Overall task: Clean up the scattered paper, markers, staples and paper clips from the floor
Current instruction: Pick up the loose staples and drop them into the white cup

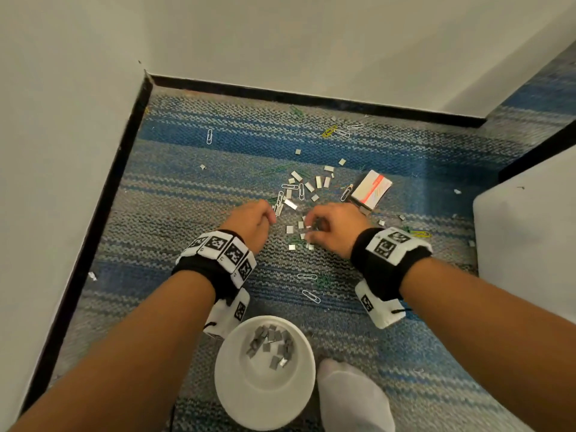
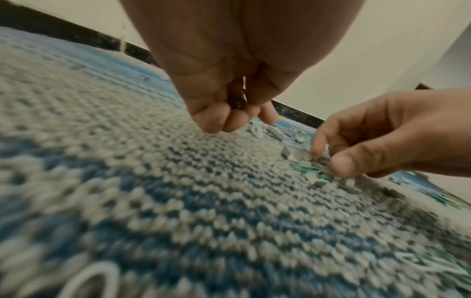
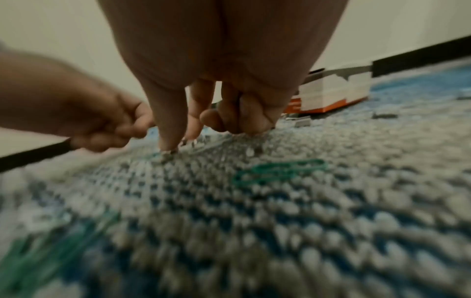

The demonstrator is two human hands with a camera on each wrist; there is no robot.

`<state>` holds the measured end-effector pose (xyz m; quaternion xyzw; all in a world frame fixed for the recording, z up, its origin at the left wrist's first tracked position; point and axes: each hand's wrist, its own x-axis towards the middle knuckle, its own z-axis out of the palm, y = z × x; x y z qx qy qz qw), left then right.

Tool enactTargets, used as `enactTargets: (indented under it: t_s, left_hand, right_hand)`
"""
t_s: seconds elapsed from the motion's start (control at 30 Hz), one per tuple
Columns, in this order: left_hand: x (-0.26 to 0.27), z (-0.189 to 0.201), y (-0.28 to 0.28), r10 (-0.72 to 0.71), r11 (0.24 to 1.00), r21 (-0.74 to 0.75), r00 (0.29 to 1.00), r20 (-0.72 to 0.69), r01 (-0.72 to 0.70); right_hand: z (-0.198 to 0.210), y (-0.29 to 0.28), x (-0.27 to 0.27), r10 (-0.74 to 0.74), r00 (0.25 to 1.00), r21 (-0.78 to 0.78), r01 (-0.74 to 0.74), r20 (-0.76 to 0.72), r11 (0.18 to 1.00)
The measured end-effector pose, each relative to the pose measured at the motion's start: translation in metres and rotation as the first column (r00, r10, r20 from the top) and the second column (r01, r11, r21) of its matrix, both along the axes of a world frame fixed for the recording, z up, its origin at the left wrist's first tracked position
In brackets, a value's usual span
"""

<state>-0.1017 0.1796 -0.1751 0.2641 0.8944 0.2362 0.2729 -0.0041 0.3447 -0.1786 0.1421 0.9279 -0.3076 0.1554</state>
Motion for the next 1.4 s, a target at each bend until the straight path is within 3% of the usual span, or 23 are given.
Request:
enactTargets:
  t_s: [0.07, 0.2, 0.27, 0.4, 0.47, 0.53, 0.6, 0.67, 0.7, 0.77, 0.8, 0.87, 1.03, 1.13, 1.2, 1.3, 1.33, 1.4]
  left_hand:
    - [0.001, 0.001, 0.010, -0.061, 0.998, 0.010, 0.998, -0.006, 0.061]
    - [0.002, -0.003, 0.021, -0.274, 0.961, -0.051, 0.961, -0.018, 0.273]
    - [0.001, -0.007, 0.023, -0.311, 0.945, -0.114, 0.950, -0.027, 0.306]
    - [0.002, -0.006, 0.021, -0.133, 0.989, 0.052, 0.989, -0.071, 0.136]
    - [-0.003, -0.004, 0.018, 0.005, 0.994, 0.112, 0.997, -0.071, 0.003]
    - [-0.014, -0.003, 0.014, 0.127, 0.978, 0.161, 0.991, 0.045, -0.133]
    - [-0.022, -0.004, 0.012, 0.173, 0.964, 0.184, 0.977, 0.123, -0.194]
    - [-0.022, -0.004, 0.012, 0.088, 0.988, 0.122, 0.994, 0.066, -0.095]
    - [-0.020, -0.005, 0.012, 0.011, 0.997, 0.082, 0.999, 0.038, -0.014]
    - [-0.015, -0.007, 0.013, -0.139, 0.990, 0.000, 0.990, 0.011, 0.139]
    - [-0.013, -0.009, 0.013, -0.188, 0.981, -0.039, 0.982, -0.013, 0.188]
    - [-0.012, -0.014, 0.012, -0.206, 0.977, -0.068, 0.977, -0.055, 0.202]
    - [-0.009, -0.010, 0.013, -0.115, 0.993, 0.020, 0.991, -0.069, 0.116]
    - [-0.010, -0.004, 0.010, 0.107, 0.979, 0.170, 0.993, 0.044, -0.113]
    - [-0.016, -0.008, 0.005, 0.235, 0.946, 0.192, 0.959, 0.156, -0.263]
    - [-0.024, -0.011, -0.002, 0.377, 0.882, 0.162, 0.869, 0.320, -0.442]
    - [-0.026, -0.010, -0.003, 0.383, 0.883, 0.146, 0.864, 0.326, -0.447]
    - [-0.027, -0.008, -0.002, 0.320, 0.936, 0.079, 0.921, 0.223, -0.344]
  right_hand:
    - [-0.001, -0.005, -0.002, 0.086, 0.996, 0.060, -0.085, -0.025, 0.995]
    - [-0.001, -0.002, -0.005, -0.027, 0.995, 0.042, 0.032, -0.097, 0.999]
    - [-0.002, 0.001, -0.005, -0.057, 0.996, 0.068, 0.061, -0.069, 0.996]
    - [-0.002, 0.006, -0.006, 0.001, 0.999, 0.073, 0.002, -0.042, 0.997]
    - [-0.002, 0.008, -0.006, -0.150, 0.987, -0.075, 0.146, -0.058, 0.986]
    - [-0.002, 0.009, -0.008, -0.375, 0.926, -0.291, 0.351, -0.032, 0.890]
    - [-0.001, 0.010, -0.010, -0.471, 0.882, -0.394, 0.436, 0.009, 0.809]
    - [0.002, 0.007, -0.013, -0.353, 0.936, -0.317, 0.334, -0.004, 0.888]
    - [0.004, 0.005, -0.014, -0.225, 0.974, -0.206, 0.220, 0.000, 0.954]
    - [0.004, -0.001, -0.016, 0.016, 1.000, -0.016, -0.016, 0.026, 1.000]
    - [0.002, -0.002, -0.016, 0.077, 0.996, 0.035, -0.078, 0.050, 0.996]
    - [0.000, -0.001, -0.018, 0.050, 0.997, 0.056, -0.053, 0.059, 0.997]
    - [0.003, 0.009, -0.012, 0.027, 0.999, 0.053, -0.028, 0.023, 0.998]
    - [0.004, 0.009, -0.008, 0.145, 0.987, 0.073, -0.150, 0.075, 0.986]
    - [0.006, 0.008, -0.008, 0.163, 0.986, 0.081, -0.166, 0.040, 0.983]
    - [0.009, 0.006, -0.005, -0.002, 1.000, -0.061, 0.000, -0.021, 0.998]
    - [0.009, 0.006, -0.004, -0.090, 0.996, -0.145, 0.087, -0.020, 0.986]
    - [0.009, 0.004, -0.007, -0.163, 0.986, -0.229, 0.151, -0.036, 0.962]
